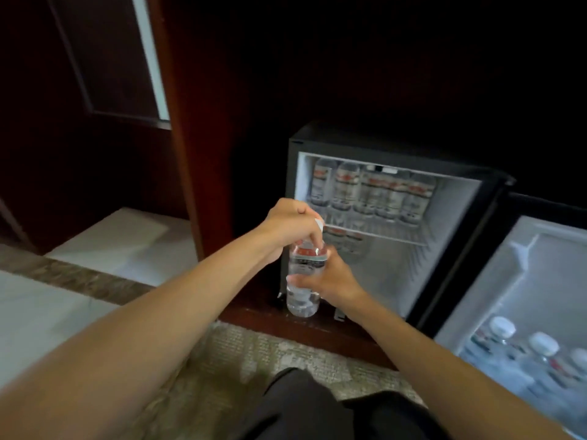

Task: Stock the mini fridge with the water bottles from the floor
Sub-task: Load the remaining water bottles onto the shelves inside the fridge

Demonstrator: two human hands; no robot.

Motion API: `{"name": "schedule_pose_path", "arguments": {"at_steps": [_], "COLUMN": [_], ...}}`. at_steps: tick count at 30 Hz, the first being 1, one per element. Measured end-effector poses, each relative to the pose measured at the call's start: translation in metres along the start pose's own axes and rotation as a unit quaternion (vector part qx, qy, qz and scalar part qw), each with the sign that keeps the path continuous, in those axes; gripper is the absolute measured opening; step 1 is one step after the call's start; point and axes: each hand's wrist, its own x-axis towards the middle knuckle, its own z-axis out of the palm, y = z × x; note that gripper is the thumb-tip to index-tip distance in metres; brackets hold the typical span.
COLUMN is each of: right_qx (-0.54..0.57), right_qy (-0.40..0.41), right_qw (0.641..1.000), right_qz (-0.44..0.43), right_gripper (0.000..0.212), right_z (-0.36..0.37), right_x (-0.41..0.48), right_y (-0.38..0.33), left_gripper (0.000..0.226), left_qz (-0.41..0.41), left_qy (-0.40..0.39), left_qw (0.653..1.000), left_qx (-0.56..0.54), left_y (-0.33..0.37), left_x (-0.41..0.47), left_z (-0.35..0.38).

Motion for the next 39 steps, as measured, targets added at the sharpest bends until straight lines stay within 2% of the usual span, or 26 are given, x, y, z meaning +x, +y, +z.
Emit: {"name": "schedule_pose_path", "arguments": {"at_steps": [8, 11, 15, 18, 23, 27, 31, 34, 39], "right_qx": [-0.080, -0.079, -0.081, -0.054, -0.006, 0.036, 0.025, 0.080, 0.106], "right_qy": [0.084, 0.095, 0.129, 0.167, 0.245, 0.307, 0.363, 0.365, 0.338], "right_qw": [0.990, 0.987, 0.981, 0.976, 0.960, 0.941, 0.927, 0.925, 0.934], "right_qz": [0.079, 0.104, 0.121, 0.125, 0.134, 0.140, 0.092, 0.071, 0.048], "right_gripper": [0.054, 0.046, 0.050, 0.050, 0.052, 0.053, 0.054, 0.062, 0.064], "right_z": [-0.042, -0.049, -0.058, -0.068, -0.091, -0.103, -0.110, -0.113, -0.118], "right_x": [0.066, 0.095, 0.129, 0.151, 0.189, 0.225, 0.250, 0.258, 0.266], "right_y": [0.093, 0.131, 0.178, 0.210, 0.243, 0.259, 0.265, 0.269, 0.270], "left_gripper": [0.025, 0.028, 0.036, 0.031, 0.021, 0.026, 0.047, 0.053, 0.047], "left_qz": [-0.042, -0.057, -0.079, -0.121, -0.187, -0.190, -0.158, -0.160, -0.151], "left_qy": [-0.084, -0.115, -0.151, -0.168, -0.138, -0.111, -0.119, -0.107, -0.090], "left_qw": [0.996, 0.991, 0.981, 0.964, 0.963, 0.965, 0.970, 0.974, 0.982], "left_qx": [-0.014, -0.042, -0.096, -0.165, -0.138, -0.147, -0.139, -0.120, -0.071], "left_y": [-0.053, -0.086, -0.121, -0.147, -0.186, -0.198, -0.196, -0.191, -0.193], "left_x": [0.110, 0.150, 0.195, 0.221, 0.257, 0.278, 0.295, 0.307, 0.317], "left_z": [0.077, 0.100, 0.127, 0.141, 0.148, 0.150, 0.150, 0.155, 0.162]}}
